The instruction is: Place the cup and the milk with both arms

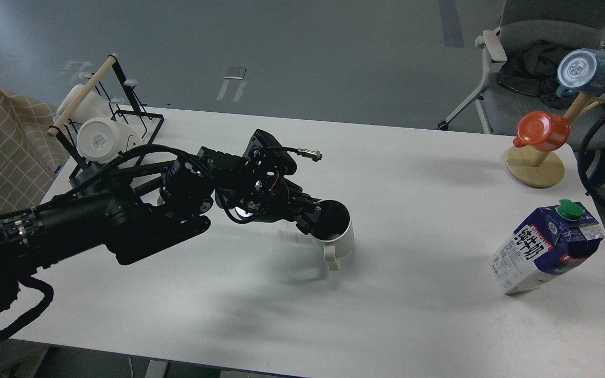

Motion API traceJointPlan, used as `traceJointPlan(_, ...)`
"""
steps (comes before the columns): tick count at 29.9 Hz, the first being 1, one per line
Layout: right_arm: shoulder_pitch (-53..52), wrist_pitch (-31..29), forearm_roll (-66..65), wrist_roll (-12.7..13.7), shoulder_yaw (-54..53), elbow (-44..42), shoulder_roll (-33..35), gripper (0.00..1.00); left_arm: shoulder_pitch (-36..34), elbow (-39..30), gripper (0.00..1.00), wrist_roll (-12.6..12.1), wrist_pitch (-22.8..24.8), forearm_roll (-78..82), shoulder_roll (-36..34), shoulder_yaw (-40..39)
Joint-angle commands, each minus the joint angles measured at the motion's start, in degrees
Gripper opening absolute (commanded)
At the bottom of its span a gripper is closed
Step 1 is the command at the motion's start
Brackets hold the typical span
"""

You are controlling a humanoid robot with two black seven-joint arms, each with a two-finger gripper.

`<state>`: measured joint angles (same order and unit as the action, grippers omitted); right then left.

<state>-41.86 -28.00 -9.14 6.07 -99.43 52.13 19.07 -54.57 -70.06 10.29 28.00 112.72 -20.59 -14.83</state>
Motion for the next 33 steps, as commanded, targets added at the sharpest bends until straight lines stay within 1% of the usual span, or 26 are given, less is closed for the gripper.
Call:
traceJointPlan(1,0.11,0.00,0.00,-0.01,0.03,-0.01,0.00,1.00,0.16,0.01,0.46,0.00,0.00,-0.05,0.03,-0.03)
traceJointPlan(2,0.11,0.00,0.00,-0.01,0.03,-0.01,0.00,1.00,0.08,0.01,0.57,0.00,0.00,-0.14,0.11,-0.12)
traceJointPlan(3,0.11,0.00,0.00,-0.01,0.03,-0.01,0.00,1.00,-0.01,-0.08,0.63,0.00,0.00,-0.14,0.11,-0.29)
traceJointPlan(5,0.20,0.00,0.00,-0.01,0.03,-0.01,0.00,1.00,-0.36,-0.52,0.80,0.43,0.00,-0.48,0.11,-0.82)
traceJointPlan(7,0.20,0.00,0.00,-0.01,0.03,-0.01,0.00,1.00,-1.24,-0.61,0.87,0.52,0.00,-1.54,0.38,-1.08)
traceJointPlan(10,0.29,0.00,0.09,0.08,0.03,0.34,0.00,1.00,-5.18,-0.61,0.92,0.52,0.00,-7.75,0.03,-1.35)
traceJointPlan(12,0.81,0.00,1.40,0.69,-0.06,1.13,0.08,1.00,-7.39,-0.61,0.93,0.52,0.00,-12.86,-0.85,-3.44)
traceJointPlan(15,2.22,0.00,7.11,3.50,0.03,1.84,1.75,1.00,-8.54,-0.61,0.96,0.35,0.00,-21.12,-2.69,-8.98)
traceJointPlan(16,3.09,0.00,9.64,4.64,0.03,2.10,2.89,1.00,-8.54,-0.61,0.97,0.35,0.00,-25.84,-3.57,-12.21)
traceJointPlan(19,7.04,0.00,12.21,5.00,0.03,3.94,5.87,1.00,-7.49,-0.61,0.97,0.35,0.00,-39.28,-6.47,-19.43)
traceJointPlan(21,9.94,0.00,12.31,5.00,0.03,5.87,6.85,1.00,-6.96,-0.70,0.97,0.43,0.00,-44.84,-7.53,-21.81)
traceJointPlan(23,15.39,0.00,12.39,5.00,-0.32,10.00,7.73,1.00,-5.56,-0.61,0.97,0.44,0.00,-53.72,-8.67,-25.15)
traceJointPlan(25,22.14,0.00,15.10,5.61,-1.90,15.79,9.39,1.00,-4.32,-0.17,0.98,0.35,0.00,-64.51,-10.07,-28.67)
traceJointPlan(29,29.45,0.00,21.96,7.37,-1.90,22.31,12.21,1.00,-2.65,-0.08,0.98,0.43,0.00,-73.25,-11.84,-29.65)
traceJointPlan(31,35.24,0.00,23.55,7.11,-2.78,26.52,13.09,1.00,-0.38,0.01,0.98,0.61,0.00,-77.63,-12.63,-30.78)
traceJointPlan(32,36.49,0.00,23.56,6.85,-3.30,27.32,13.09,1.00,0.42,-0.08,0.98,0.70,0.00,-78.44,-12.89,-31.49)
traceJointPlan(33,39.46,0.00,23.56,6.67,-5.40,28.55,13.09,1.00,2.51,-0.08,0.98,0.70,0.00,-80.19,-13.76,-33.67)
